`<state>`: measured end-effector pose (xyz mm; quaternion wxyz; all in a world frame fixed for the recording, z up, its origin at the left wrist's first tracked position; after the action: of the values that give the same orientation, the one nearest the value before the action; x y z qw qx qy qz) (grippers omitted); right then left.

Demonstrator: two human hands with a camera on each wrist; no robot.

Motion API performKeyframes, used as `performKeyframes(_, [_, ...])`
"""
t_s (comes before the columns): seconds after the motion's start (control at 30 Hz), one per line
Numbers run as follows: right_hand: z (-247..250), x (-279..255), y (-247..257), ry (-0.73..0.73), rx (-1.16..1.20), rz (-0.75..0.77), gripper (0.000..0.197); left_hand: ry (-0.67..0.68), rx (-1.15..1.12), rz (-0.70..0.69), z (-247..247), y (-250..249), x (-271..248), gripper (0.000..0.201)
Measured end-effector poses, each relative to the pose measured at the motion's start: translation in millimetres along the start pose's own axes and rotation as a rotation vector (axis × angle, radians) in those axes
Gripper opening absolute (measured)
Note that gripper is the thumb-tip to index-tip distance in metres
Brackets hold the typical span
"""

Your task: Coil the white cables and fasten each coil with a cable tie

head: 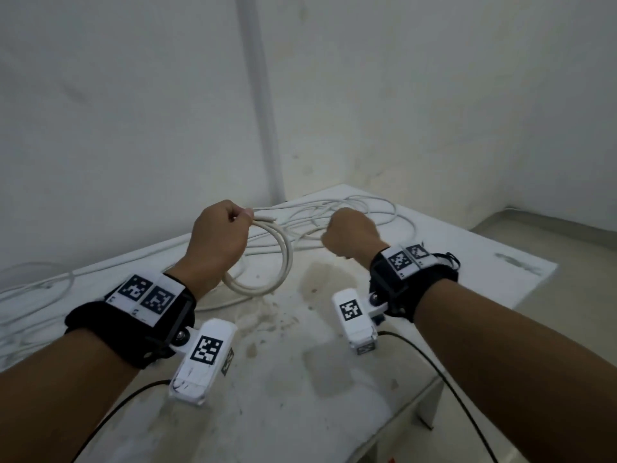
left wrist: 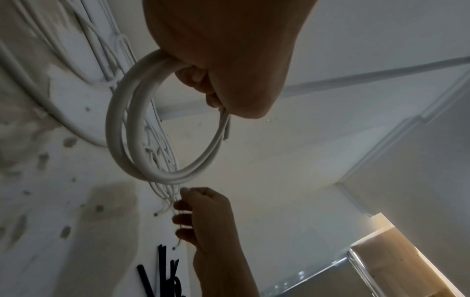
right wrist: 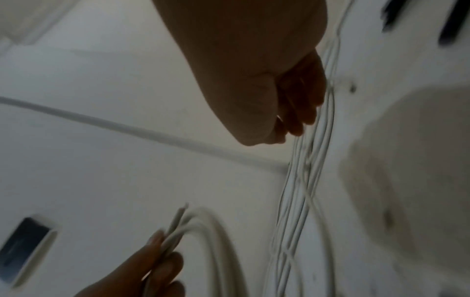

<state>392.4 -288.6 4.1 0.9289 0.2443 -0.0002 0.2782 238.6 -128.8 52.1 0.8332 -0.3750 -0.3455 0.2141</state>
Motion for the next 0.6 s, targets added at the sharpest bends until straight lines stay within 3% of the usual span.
performKeyframes(0.13, [33.8,-4.2,-55.2,0.031,-0.304,-0.069,0.011,0.028,-0.025,0.007,-12.8,-6.4,-6.5,0.024])
performKeyframes(0.3, [12.9,-15.2,-74.8,0.358,-0.482,-0.062,0.017,0.051,-0.068,0.054,-12.5,-2.3,-11.8,0.023])
performKeyframes(0.6, [-9.1,-18.4,-72.0,0.365,-0.572,-0.028,0.021,0.024,-0.068,0.070,6.9,-0.8,-11.9,0.025])
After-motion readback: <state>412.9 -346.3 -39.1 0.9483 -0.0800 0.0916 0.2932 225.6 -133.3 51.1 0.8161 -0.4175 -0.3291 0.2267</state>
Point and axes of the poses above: each hand's wrist, its own x-axis towards the middle knuckle, its own z-axis out of the back of the hand, y = z × x, the point moved 9 cm from there along x, towards the middle knuckle, and after that the axes turned 3 degrees about -x, right-handed, at the moved point
